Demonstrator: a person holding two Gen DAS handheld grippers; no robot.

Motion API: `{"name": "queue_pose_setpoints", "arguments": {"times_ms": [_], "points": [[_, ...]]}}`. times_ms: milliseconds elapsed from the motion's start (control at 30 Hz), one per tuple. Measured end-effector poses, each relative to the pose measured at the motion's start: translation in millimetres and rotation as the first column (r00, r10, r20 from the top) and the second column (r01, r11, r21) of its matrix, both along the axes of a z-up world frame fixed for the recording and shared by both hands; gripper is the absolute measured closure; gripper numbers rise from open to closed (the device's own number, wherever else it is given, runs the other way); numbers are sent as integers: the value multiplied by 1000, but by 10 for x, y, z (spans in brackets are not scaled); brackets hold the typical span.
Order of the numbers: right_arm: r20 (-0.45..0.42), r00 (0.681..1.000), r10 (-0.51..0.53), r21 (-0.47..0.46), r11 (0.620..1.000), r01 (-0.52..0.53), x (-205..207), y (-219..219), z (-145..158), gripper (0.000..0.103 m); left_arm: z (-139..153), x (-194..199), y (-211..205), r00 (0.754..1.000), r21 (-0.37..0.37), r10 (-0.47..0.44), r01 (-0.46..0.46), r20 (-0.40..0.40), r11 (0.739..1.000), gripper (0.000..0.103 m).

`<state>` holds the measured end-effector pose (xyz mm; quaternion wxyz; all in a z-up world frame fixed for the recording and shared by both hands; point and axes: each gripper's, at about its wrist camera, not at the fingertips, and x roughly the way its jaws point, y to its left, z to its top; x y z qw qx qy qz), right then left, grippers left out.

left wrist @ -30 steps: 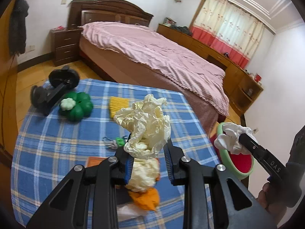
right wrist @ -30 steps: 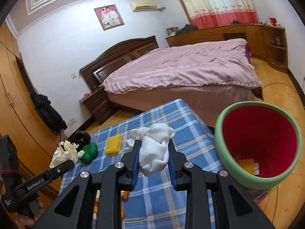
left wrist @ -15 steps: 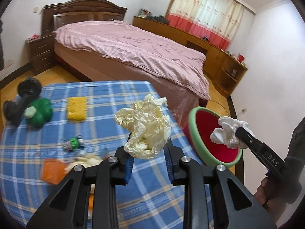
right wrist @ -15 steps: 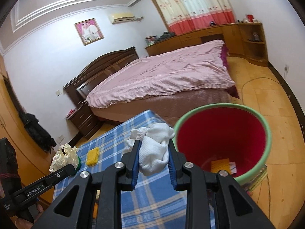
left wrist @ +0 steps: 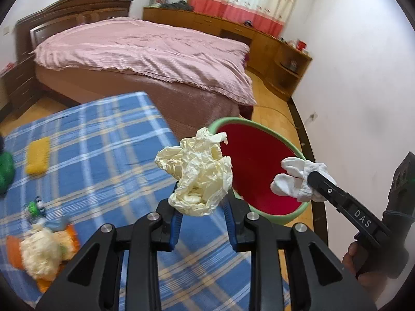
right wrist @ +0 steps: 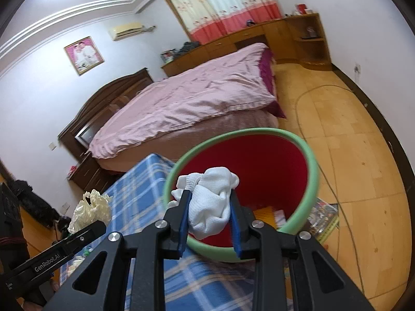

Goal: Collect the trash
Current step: 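Carry the plastic bag and white cloth over the red bin with both tools, then open both tools to drop the bag and cloth into the bin, then move both tools back from the bin to the table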

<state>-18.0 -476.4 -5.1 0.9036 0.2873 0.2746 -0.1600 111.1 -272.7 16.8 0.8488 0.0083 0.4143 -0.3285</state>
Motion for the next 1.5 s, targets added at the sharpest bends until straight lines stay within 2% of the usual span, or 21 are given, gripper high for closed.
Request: {"name": "queue_pose_setpoints", "arguments": {"times_ms": [200, 367, 500, 600, 767, 833, 1200, 1500], "points": [[-38, 998, -56, 21, 998, 57, -56, -244, -169, 72, -156, 28, -390, 997, 19, -72, 72, -30, 997, 74], [-63, 995, -84, 32, 996, 86, -68, -374, -281, 69, -259, 37, -631, 993, 34, -116, 117, -19, 993, 74], [-71, 993, -96, 40, 994, 99, -90, -444, -345, 68, -314, 49, -752, 991, 39, -133, 134, -25, 990, 61], [-76, 992, -98, 43, 994, 101, -92, -476, -375, 65, -323, 45, -771, 989, 31, -144, 144, -20, 989, 57], [-70, 993, -95, 58, 993, 99, -78, -495, -396, 62, -299, 29, -765, 991, 39, -133, 133, 7, 990, 56], [-64, 994, -89, 57, 994, 93, -71, -474, -384, 58, -287, 35, -731, 992, 34, -122, 122, 2, 992, 56], [-30, 998, -51, 44, 998, 52, -89, -282, -240, 57, -229, 60, -390, 999, 25, -33, 33, -3, 999, 56], [-1, 1000, 6, 38, 999, -6, -84, -4, -129, 54, -139, -5, 111, 998, 17, 60, -60, 7, 998, 56]]}}
